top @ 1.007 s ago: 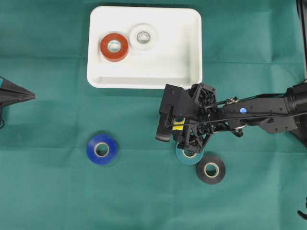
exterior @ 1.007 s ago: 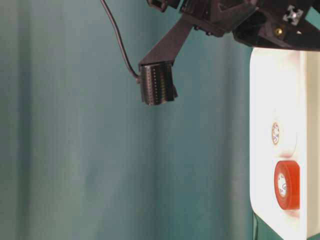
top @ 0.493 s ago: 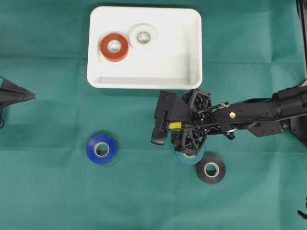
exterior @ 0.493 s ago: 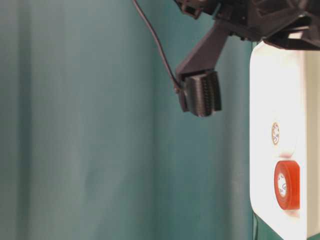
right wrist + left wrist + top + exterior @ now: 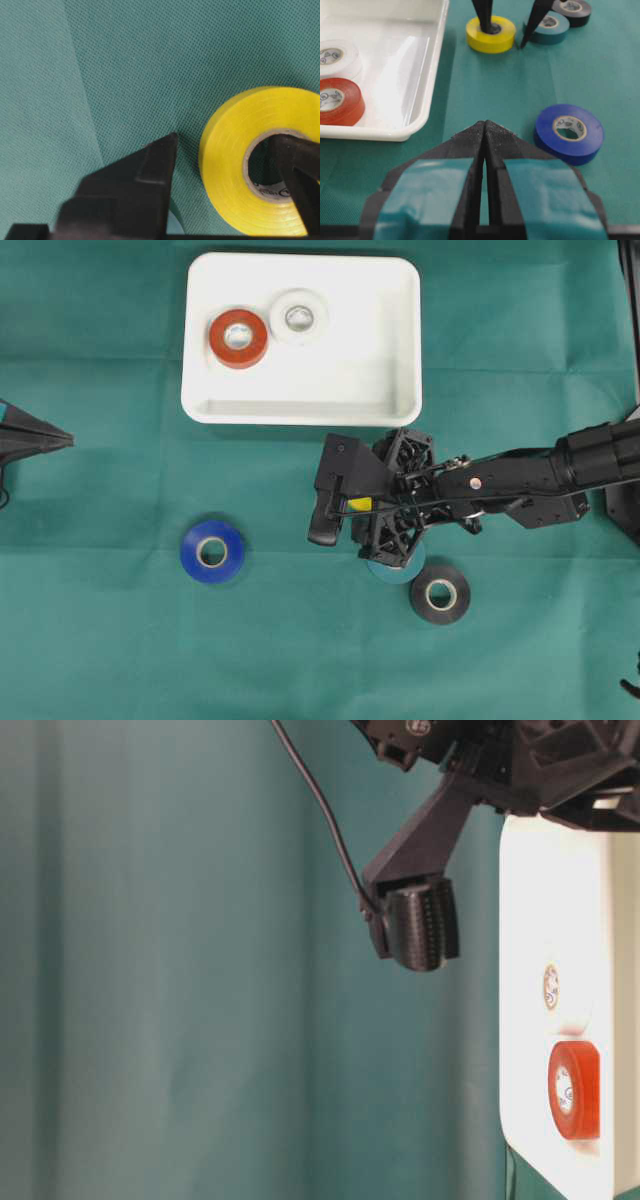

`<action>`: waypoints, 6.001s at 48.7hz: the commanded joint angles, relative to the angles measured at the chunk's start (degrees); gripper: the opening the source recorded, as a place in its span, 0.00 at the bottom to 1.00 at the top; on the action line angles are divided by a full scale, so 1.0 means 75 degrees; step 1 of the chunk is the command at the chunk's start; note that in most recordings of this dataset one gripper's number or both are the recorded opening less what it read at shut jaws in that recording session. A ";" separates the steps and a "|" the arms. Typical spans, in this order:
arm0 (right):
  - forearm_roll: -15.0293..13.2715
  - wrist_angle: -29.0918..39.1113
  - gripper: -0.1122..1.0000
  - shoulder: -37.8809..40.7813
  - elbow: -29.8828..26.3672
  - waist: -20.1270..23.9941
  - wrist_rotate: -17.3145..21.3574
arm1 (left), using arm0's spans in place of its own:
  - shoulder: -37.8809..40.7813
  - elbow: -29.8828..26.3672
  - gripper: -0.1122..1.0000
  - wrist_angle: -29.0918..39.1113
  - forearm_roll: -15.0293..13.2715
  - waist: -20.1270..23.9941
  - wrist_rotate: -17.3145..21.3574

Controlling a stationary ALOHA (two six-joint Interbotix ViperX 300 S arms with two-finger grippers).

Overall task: Put the tape into the white case with the right arm.
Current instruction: 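Close the right gripper on the yellow tape roll, then lift the yellow roll and carry it into the white tray, then open the right gripper and withdraw it to the right side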

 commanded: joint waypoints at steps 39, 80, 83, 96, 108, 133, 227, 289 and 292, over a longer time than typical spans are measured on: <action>0.0012 0.1043 0.12 -0.0715 -0.0539 0.0000 -0.0059 | 0.0059 -0.0094 0.10 -0.0070 -0.0012 0.0012 0.0000; -0.0152 0.1641 0.12 -0.1043 -0.0949 -0.1207 -0.0176 | 0.0059 -0.0082 0.10 -0.0082 -0.0012 0.0012 0.0000; -0.0223 0.1629 0.12 -0.1043 -0.0937 -0.1430 -0.0199 | 0.0070 -0.0082 0.10 -0.0070 -0.0012 0.0012 0.0000; -0.0352 0.1301 0.12 -0.1043 -0.0832 -0.2426 -0.0281 | 0.0059 -0.0082 0.10 -0.0047 -0.0012 0.0012 0.0023; -0.0539 0.0645 0.12 -0.1008 -0.0750 -0.3223 -0.0281 | 0.0070 -0.0023 0.10 -0.0047 -0.0012 0.0012 0.0035; -0.0609 0.0141 0.12 -0.0727 -0.0738 -0.3715 -0.0293 | -0.0047 0.0305 0.10 -0.0035 0.0000 0.0012 0.0023; -0.0832 -0.0855 0.72 -0.4277 0.3187 -0.3598 -0.0164 | -0.0504 0.0480 0.10 0.0023 0.0000 0.0012 0.0047; -0.1934 -0.2180 0.71 -0.8285 0.6070 -0.0293 -0.0246 | -0.0504 0.0480 0.10 0.0023 -0.0012 0.0012 0.0059; -0.2063 -0.2180 0.71 -0.8402 0.6129 -0.0164 -0.0246 | -0.0504 0.0480 0.10 0.0023 -0.0012 0.0012 0.0047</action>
